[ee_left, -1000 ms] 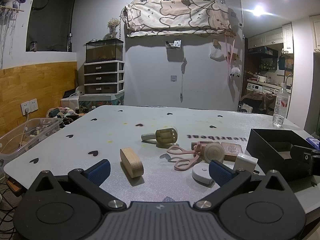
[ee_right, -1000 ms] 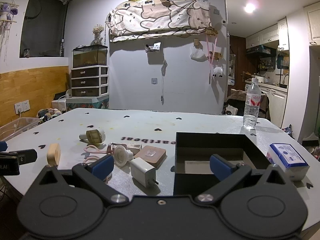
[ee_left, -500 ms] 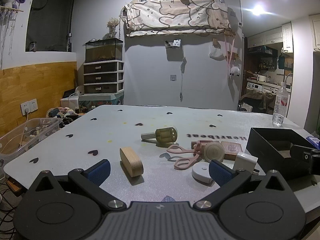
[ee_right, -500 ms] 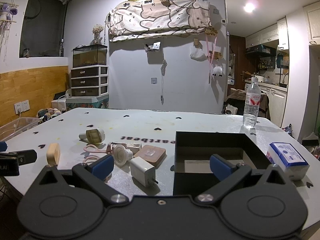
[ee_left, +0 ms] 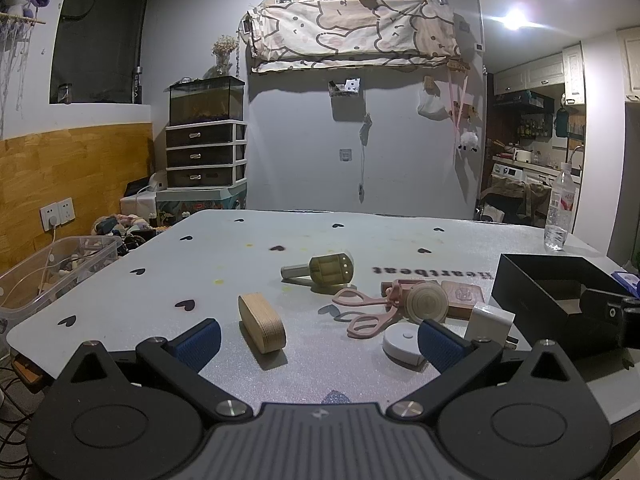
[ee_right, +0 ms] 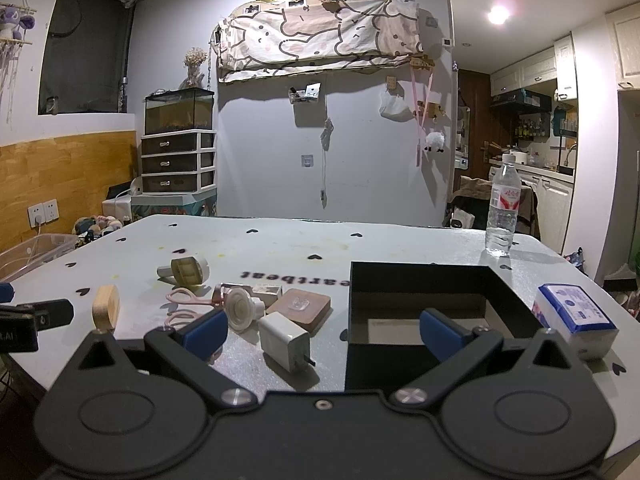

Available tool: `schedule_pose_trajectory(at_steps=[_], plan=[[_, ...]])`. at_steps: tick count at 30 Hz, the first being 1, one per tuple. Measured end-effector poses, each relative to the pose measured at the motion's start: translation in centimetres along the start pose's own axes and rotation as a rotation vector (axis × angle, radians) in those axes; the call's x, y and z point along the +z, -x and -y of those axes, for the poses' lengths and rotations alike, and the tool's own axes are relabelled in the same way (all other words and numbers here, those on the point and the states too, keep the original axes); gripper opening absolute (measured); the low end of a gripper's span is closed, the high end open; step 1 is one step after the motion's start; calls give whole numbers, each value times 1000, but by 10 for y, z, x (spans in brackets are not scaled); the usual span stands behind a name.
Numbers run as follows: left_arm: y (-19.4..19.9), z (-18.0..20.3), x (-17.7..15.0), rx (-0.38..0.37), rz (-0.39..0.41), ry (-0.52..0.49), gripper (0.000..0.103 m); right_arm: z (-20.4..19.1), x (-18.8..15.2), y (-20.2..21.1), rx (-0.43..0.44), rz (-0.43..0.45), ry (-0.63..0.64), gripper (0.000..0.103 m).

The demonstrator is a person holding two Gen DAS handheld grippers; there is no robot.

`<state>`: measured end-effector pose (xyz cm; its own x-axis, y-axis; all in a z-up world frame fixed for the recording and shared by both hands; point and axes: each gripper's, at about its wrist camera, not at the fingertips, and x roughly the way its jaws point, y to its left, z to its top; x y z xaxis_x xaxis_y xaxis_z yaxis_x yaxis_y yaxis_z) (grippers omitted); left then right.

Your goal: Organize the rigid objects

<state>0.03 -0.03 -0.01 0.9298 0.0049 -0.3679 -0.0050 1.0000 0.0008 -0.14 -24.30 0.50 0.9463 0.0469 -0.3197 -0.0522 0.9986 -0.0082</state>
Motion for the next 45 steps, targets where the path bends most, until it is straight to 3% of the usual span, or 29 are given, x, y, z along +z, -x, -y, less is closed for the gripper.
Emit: schedule_pose_trajectory(at_steps=[30,39,45], plan=[[0,0,0,0,-3,0,103,3,-4,1,14,8,0,103],[-14,2,-14,8,-46,11,103,14,-6,0,17,11,-54,103],[-33,-8,-22,30,-98,29,103,37,-13,-3,-70,39,-66,103]])
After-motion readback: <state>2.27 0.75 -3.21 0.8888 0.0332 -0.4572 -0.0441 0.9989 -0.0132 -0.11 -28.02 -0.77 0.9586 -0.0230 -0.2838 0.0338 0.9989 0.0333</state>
